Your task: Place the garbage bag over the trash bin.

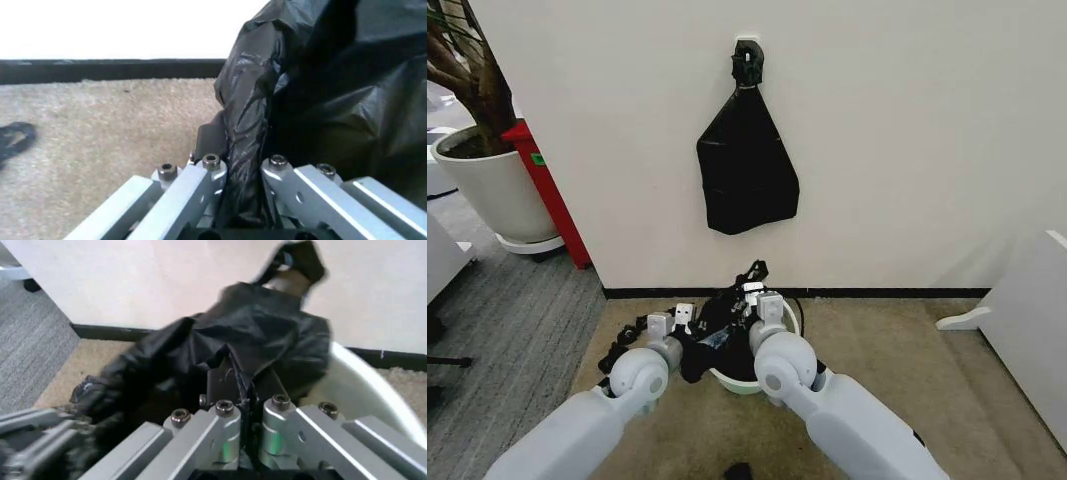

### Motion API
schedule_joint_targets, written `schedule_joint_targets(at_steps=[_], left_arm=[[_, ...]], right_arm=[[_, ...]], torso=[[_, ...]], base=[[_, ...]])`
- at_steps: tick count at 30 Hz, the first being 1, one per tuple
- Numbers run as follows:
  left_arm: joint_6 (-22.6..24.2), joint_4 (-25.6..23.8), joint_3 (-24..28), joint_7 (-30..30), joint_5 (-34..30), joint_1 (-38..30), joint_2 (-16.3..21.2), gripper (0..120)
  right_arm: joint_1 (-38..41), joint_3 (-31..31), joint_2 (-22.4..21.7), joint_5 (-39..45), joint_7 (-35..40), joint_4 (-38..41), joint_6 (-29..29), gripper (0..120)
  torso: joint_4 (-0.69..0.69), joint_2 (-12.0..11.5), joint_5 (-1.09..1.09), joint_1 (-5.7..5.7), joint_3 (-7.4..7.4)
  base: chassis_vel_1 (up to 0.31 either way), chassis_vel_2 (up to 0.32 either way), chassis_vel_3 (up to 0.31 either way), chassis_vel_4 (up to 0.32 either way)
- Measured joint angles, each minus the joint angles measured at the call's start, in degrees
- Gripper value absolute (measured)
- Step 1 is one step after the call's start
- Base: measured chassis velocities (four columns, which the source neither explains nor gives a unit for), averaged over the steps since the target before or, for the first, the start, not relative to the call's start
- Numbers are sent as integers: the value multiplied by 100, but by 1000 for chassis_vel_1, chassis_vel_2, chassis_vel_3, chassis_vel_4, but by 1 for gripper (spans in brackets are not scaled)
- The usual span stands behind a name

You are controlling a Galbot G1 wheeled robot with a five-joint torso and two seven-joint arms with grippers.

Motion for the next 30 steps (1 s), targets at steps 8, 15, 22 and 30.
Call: schedule_joint_targets(at_steps=[8, 15, 22, 30], left_arm=[[-73, -215, -434, -70, 92, 261, -80, 3], [-89, -414, -762, -90, 114, 423, -155, 3], [-113, -494, -870, -118, 129, 580, -167, 3], [-216, -479, -918, -117, 309, 1029, -225, 3]], right_arm=[[-199, 108, -197, -17, -36, 234, 12, 0], [-380, 253, -404, -50, -123, 383, 33, 0], [-450, 369, -562, -39, -160, 509, 39, 0], [-531, 543, -690, -30, -222, 618, 44, 0]], torso=[[-1, 0, 0, 0, 0], [-1, 0, 0, 0, 0], [0, 0, 0, 0, 0], [0, 0, -1, 0, 0]], base=[[0, 0, 0, 0], [0, 0, 0, 0], [0, 0, 0, 0], [0, 0, 0, 0]])
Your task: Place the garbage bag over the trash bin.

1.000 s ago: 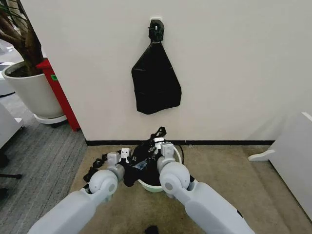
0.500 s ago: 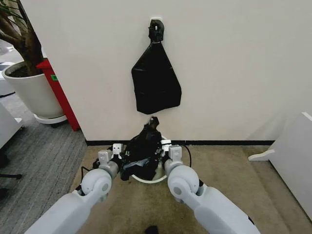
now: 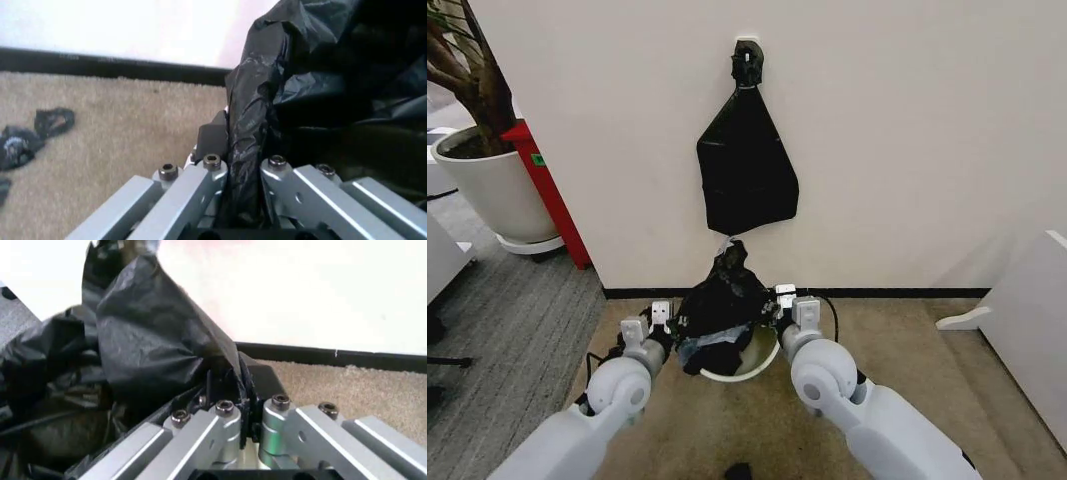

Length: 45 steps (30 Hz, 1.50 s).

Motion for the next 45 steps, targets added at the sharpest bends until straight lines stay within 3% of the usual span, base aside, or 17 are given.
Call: schedule_joint_targets(at_steps=[7, 24, 39, 45], left_arm=[[-45, -110, -94, 0, 35, 247, -74, 3], [-94, -567, -951, -22, -90, 754, -237, 3], [-114, -734, -1430, -151, -376, 876, -561, 3], [-97, -793, -1478, -353, -527, 865, -866, 3]], right_arm=[[-154, 126, -70, -72, -93, 6, 21, 0], [-628, 405, -598, -203, -390, 93, 97, 0], [-1042, 258, -644, -611, -594, 53, 208, 0], [-1261, 72, -524, -881, -653, 30, 262, 0]], torso=[[0, 0, 0, 0, 0], [0, 0, 1, 0, 0], [0, 0, 0, 0, 0], [-1, 0, 1, 0, 0]], base=[[0, 0, 0, 0], [0, 0, 0, 0], [0, 0, 0, 0], [0, 0, 0, 0]])
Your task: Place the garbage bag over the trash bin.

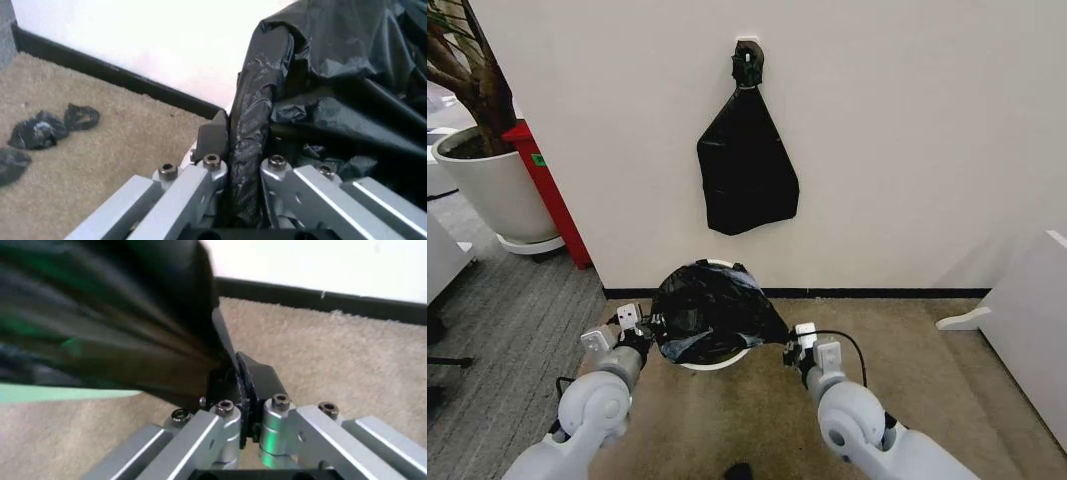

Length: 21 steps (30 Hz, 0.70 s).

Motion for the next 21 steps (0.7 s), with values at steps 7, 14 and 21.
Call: schedule_joint_targets(at_steps=[7, 14, 21], left_arm=[[23, -26, -48, -94, -58, 38, -207, 3], [22, -29, -110, -172, -155, 31, -281, 3], [-73, 79, -111, -172, 92, 72, -284, 3]], right_arm=[[-7, -158, 95, -147, -55, -87, 29, 0], [-59, -182, 86, -223, -67, -90, 33, 0], [-58, 106, 76, -356, -61, 157, 9, 15]], torso=[[1, 0, 0, 0, 0], [0, 0, 0, 0, 0], [0, 0, 0, 0, 0]], base=[[0, 0, 0, 0], [0, 0, 0, 0], [0, 0, 0, 0]])
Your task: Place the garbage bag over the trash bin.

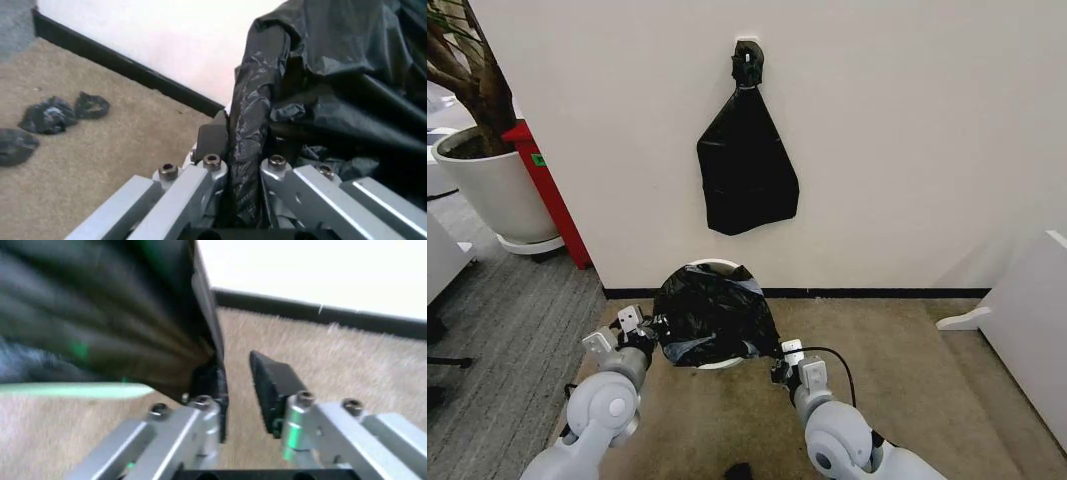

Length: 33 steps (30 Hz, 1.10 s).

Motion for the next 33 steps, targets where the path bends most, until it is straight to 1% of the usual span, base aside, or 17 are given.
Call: schedule_joint_targets(at_steps=[3, 4, 5, 6, 9, 10, 13, 14, 16, 18, 20, 21, 22, 24, 28, 31, 33], left_arm=[[-65, 74, 46, -9, 188, 31, -47, 3], [-65, 74, 46, -9, 188, 31, -47, 3], [-96, 101, 70, -15, 266, 42, -78, 3], [-123, 118, 83, -18, 311, 44, -90, 3], [-343, 242, 183, -97, 641, 44, -169, 3], [-343, 242, 183, -97, 641, 44, -169, 3], [-418, 297, 235, -129, 808, 43, -217, 3], [-461, 328, 257, -131, 889, 43, -236, 3], [-507, 361, 274, -136, 961, 35, -263, 3], [-527, 368, 280, -142, 986, 31, -273, 3], [-610, 393, 306, -147, 1102, 23, -303, 3], [-738, 435, 340, -147, 1282, 19, -335, 3], [-855, 479, 367, -146, 1449, 18, -361, 3], [-927, 505, 385, -146, 1541, 18, -377, 3], [-1344, 609, 516, -143, 1967, 20, -494, 3], [-1463, 627, 560, -139, 2077, 14, -527, 3], [-1649, 635, 647, -121, 2210, -8, -587, 3]], right_arm=[[101, 215, -12, 89, 24, 228, -99, 28], [101, 215, -12, 89, 24, 228, -99, 28], [126, 292, -17, 165, 44, 334, -156, 34], [133, 324, -19, 200, 55, 388, -185, 35], [118, 467, -7, 333, 127, 686, -300, 50], [118, 467, -7, 333, 127, 686, -300, 50], [78, 522, 24, 368, 153, 837, -335, 60], [71, 547, 44, 385, 156, 890, -344, 67], [78, 597, 66, 464, 163, 930, -352, 75], [91, 611, 76, 582, 203, 950, -352, 79], [152, 619, 111, 1097, 458, 1030, -399, 86], [238, 617, 173, 1704, 815, 1095, -491, 91], [310, 591, 228, 2019, 1074, 1098, -517, 96], [381, 551, 288, 2269, 1325, 1087, -523, 98], [865, 363, 706, 3287, 2550, 717, -420, 100], [1008, 313, 824, 3414, 2774, 579, -373, 100], [1238, 225, 1070, 3562, 3069, 301, -335, 100]], torso=[[1, 0, 0, 0, 0], [1, 0, 0, 0, 0], [1, 0, 0, 0, 0], [1, 0, 0, 0, 0], [1, 0, 0, 0, 0], [1, 0, 0, 0, 0], [0, 0, 0, 0, 0], [0, 0, 0, 0, 0], [0, 0, 0, 0, 0], [0, 0, 0, 0, 0], [0, 0, 0, 0, 0], [0, 0, -1, 0, 0], [0, 0, -1, 0, 0], [-1, 0, -1, 0, 0], [0, 0, -1, 0, 0], [1, 0, -1, 0, 0], [1, 0, -1, 0, 0]], base=[[0, 0, 0, 0], [0, 0, 0, 0], [0, 0, 0, 0], [0, 0, 0, 0], [0, 0, 0, 0], [0, 0, 0, 0], [0, 0, 0, 0], [0, 0, 0, 0], [0, 0, 0, 0], [0, 0, 0, 0], [0, 0, 0, 0], [0, 0, 0, 0], [0, 0, 0, 0], [0, 0, 0, 0], [0, 0, 0, 0], [0, 0, 0, 0], [0, 0, 0, 0]])
